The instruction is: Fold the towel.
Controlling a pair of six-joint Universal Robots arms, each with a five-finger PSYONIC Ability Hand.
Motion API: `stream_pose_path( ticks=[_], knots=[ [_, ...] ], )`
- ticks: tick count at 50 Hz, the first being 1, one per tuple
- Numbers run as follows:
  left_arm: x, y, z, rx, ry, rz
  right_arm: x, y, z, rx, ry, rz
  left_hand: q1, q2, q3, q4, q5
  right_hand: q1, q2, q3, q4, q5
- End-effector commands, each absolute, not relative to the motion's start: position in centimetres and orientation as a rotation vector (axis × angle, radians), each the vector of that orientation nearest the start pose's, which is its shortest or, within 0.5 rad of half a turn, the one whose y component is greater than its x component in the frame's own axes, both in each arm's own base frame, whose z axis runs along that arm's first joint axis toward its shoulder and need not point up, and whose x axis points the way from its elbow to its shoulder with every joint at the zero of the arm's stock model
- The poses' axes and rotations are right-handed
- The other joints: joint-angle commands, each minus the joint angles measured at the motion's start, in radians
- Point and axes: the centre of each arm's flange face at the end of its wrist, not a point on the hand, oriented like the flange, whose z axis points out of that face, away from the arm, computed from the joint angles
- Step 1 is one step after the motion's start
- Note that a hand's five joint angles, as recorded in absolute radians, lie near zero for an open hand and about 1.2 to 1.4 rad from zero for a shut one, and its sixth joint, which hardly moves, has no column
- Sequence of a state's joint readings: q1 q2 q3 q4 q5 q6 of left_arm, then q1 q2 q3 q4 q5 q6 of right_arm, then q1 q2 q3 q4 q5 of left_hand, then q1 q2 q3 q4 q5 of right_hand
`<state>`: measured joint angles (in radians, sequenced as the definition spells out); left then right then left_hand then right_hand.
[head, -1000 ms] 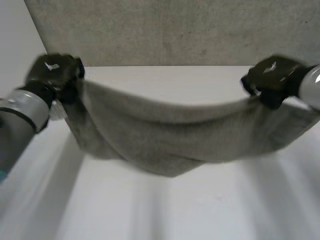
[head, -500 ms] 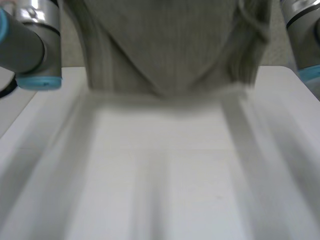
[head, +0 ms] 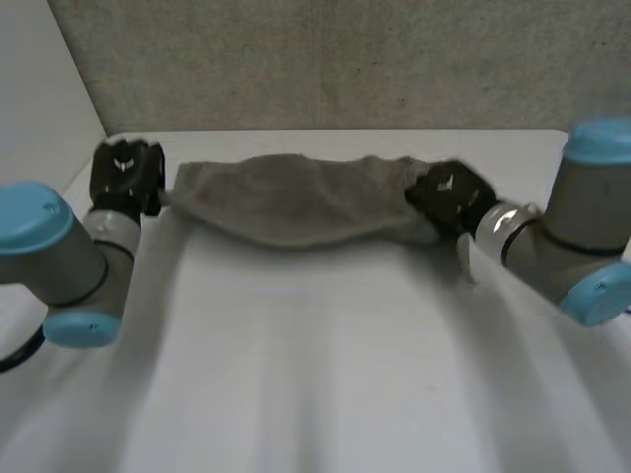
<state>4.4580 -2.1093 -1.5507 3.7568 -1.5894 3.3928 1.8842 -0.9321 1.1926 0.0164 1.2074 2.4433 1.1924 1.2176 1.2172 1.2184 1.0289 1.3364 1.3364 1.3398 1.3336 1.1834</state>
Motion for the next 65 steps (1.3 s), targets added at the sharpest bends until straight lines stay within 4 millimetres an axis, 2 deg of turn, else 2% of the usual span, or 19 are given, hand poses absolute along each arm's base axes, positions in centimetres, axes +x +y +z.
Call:
stream_pose_path(
  ticks=[1,8,12,14,16,28,35,40,43,49,53,55,56,58,62,65],
  knots=[
    [-22.2,-35.7,14.7,0.522,2.146,-2.205,28.1,-34.0,13.2,-1.514,2.055,-1.718,0.204,0.179,0.179,0.178,0.193,0.06,0.06,0.056,0.063,0.038],
    [-21.9,-35.4,14.4,0.513,2.16,-2.189,27.7,-34.0,12.9,-1.486,2.085,-1.719,0.204,0.179,0.179,0.178,0.193,0.06,0.06,0.056,0.063,0.038],
    [-21.6,-35.4,14.6,0.499,2.152,-2.189,27.1,-34.2,13.2,-1.451,2.148,-1.786,0.204,0.179,0.179,0.178,0.193,0.06,0.06,0.056,0.063,0.038],
    [-21.5,-35.5,15.0,0.49,2.143,-2.201,26.8,-34.2,13.0,-1.421,2.179,-1.805,0.204,0.179,0.179,0.178,0.193,0.017,0.017,0.013,0.02,-0.005],
    [-21.5,-35.5,15.2,0.487,2.137,-2.205,26.2,-34.5,12.9,-1.338,2.235,-1.852,0.204,0.179,0.179,0.178,0.193,-0.468,-0.468,-0.472,-0.466,-0.49],
    [-21.0,-35.5,15.5,0.464,2.131,-2.204,25.6,-34.7,12.4,-1.134,2.308,-1.852,0.204,0.179,0.179,0.178,0.193,-0.62,-0.62,-0.623,-0.617,-0.641],
    [-20.7,-35.5,15.8,0.454,2.122,-2.21,24.1,-35.5,12.3,-0.945,2.37,-1.8,0.204,0.179,0.179,0.178,0.193,-0.655,-0.655,-0.659,-0.653,-0.677],
    [-20.7,-35.6,15.9,0.452,2.12,-2.21,22.6,-36.6,12.6,-0.715,2.404,-1.763,0.204,0.179,0.179,0.178,0.193,-0.632,-0.632,-0.635,-0.629,-0.654],
    [-20.6,-35.6,15.9,0.448,2.121,-2.207,22.1,-37.1,12.6,-0.655,2.411,-1.76,0.204,0.179,0.179,0.178,0.193,-0.623,-0.623,-0.627,-0.62,-0.645],
    [-20.1,-35.9,16.1,0.431,2.111,-2.206,21.7,-37.3,12.7,-0.626,2.417,-1.76,0.204,0.179,0.179,0.178,0.193,-0.603,-0.603,-0.606,-0.6,-0.624],
    [-20.0,-35.9,16.2,0.425,2.11,-2.207,21.4,-37.4,12.7,-0.604,2.422,-1.753,0.204,0.179,0.179,0.178,0.193,-0.491,-0.491,-0.494,-0.488,-0.513],
    [-20.1,-35.7,16.1,0.428,2.114,-2.205,21.4,-37.4,12.7,-0.577,2.418,-1.73,0.204,0.179,0.179,0.178,0.193,-0.269,-0.269,-0.273,-0.266,-0.291],
    [-20.1,-35.7,16.1,0.428,2.114,-2.205,21.5,-37.4,12.7,-0.577,2.418,-1.73,0.204,0.179,0.179,0.178,0.193,-0.268,-0.268,-0.271,-0.265,-0.289],
    [-20.1,-35.6,16.0,0.431,2.119,-2.201,21.6,-37.3,12.7,-0.569,2.402,-1.704,0.204,0.179,0.179,0.178,0.193,0.058,0.058,0.054,0.061,0.036],
    [-20.2,-35.3,16.1,0.438,2.122,-2.202,21.9,-37.1,12.7,-0.607,2.386,-1.677,0.204,0.179,0.179,0.178,0.193,0.06,0.06,0.056,0.063,0.038],
    [-20.2,-35.1,16.3,0.441,2.119,-2.207,22.2,-36.9,13.7,-0.678,2.36,-1.732,0.204,0.179,0.179,0.178,0.193,0.06,0.06,0.056,0.063,0.038]
  ],
)
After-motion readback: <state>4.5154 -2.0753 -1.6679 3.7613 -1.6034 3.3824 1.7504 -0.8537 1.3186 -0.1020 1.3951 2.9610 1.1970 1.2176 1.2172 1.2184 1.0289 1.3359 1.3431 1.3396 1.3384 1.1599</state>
